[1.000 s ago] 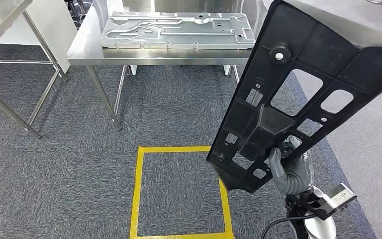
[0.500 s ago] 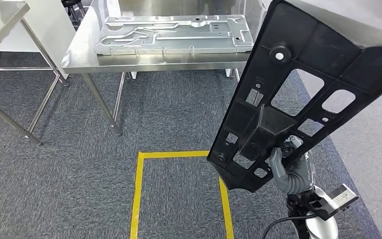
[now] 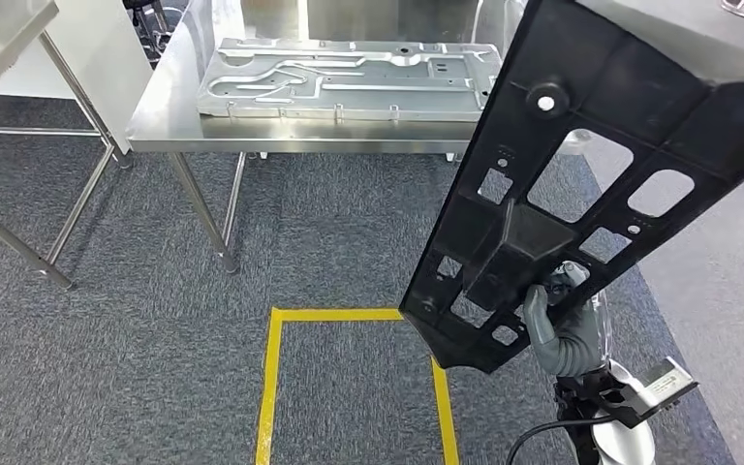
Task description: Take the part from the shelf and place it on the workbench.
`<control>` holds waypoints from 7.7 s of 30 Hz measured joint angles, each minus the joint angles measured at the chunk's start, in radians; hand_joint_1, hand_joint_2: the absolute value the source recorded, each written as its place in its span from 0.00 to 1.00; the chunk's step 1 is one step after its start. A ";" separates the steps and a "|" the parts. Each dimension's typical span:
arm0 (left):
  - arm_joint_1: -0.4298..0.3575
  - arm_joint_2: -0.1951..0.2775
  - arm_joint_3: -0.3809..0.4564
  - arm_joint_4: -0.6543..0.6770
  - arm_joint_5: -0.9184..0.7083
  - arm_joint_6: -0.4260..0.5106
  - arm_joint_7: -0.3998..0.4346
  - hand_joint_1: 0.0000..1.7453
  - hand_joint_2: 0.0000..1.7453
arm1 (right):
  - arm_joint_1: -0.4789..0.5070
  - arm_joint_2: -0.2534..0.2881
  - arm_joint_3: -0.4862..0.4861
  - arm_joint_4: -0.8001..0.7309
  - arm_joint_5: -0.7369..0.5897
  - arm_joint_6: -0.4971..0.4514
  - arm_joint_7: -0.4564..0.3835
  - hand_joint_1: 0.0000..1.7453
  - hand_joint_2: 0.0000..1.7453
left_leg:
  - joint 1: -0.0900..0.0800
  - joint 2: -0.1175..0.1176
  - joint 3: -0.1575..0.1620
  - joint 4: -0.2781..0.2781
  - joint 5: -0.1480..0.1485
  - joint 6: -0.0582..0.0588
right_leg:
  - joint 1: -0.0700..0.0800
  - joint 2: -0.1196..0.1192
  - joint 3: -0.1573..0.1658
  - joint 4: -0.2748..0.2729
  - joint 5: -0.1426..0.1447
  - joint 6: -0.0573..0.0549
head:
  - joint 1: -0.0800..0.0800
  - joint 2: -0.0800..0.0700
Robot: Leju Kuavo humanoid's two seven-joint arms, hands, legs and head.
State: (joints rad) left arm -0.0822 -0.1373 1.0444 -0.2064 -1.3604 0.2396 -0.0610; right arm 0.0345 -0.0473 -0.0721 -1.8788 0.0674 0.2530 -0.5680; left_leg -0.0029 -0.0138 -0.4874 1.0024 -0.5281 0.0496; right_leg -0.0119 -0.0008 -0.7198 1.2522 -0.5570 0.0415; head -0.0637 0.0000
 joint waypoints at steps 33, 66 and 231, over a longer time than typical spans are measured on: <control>0.001 -0.004 0.005 0.002 0.000 -0.003 0.003 0.00 1.00 | 0.026 -0.002 -0.001 0.006 -0.012 0.000 -0.022 1.00 1.00 | 0.010 0.006 -0.007 0.007 0.013 -0.020 | 0.000 0.000 0.086 -0.167 0.094 -0.002 | 0.002 0.000; 0.004 -0.008 0.003 0.002 -0.014 -0.003 0.006 0.00 1.00 | 0.090 -0.069 -0.017 -0.018 -0.062 0.000 -0.042 1.00 1.00 | 0.001 0.003 0.013 0.008 -0.005 -0.033 | 0.011 0.002 0.080 -0.218 0.137 -0.023 | 0.002 0.000; -0.021 -0.012 -0.052 0.002 -0.082 0.005 0.068 0.00 0.00 | -0.138 0.265 -0.832 1.668 1.440 -0.517 0.764 0.00 0.75 | 0.009 0.022 -0.070 0.176 0.014 -0.070 | 0.012 -0.010 0.106 -0.263 0.145 -0.056 | 0.000 0.000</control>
State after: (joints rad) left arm -0.1034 -0.1495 0.9926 -0.2041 -1.4427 0.2449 0.0074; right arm -0.1031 0.2172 -0.9040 -0.2108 1.5072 -0.2635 0.1956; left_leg 0.0059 0.0080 -0.5574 1.1783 -0.5140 -0.0208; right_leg -0.0001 -0.0108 -0.6134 0.9888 -0.4117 -0.0143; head -0.0641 0.0000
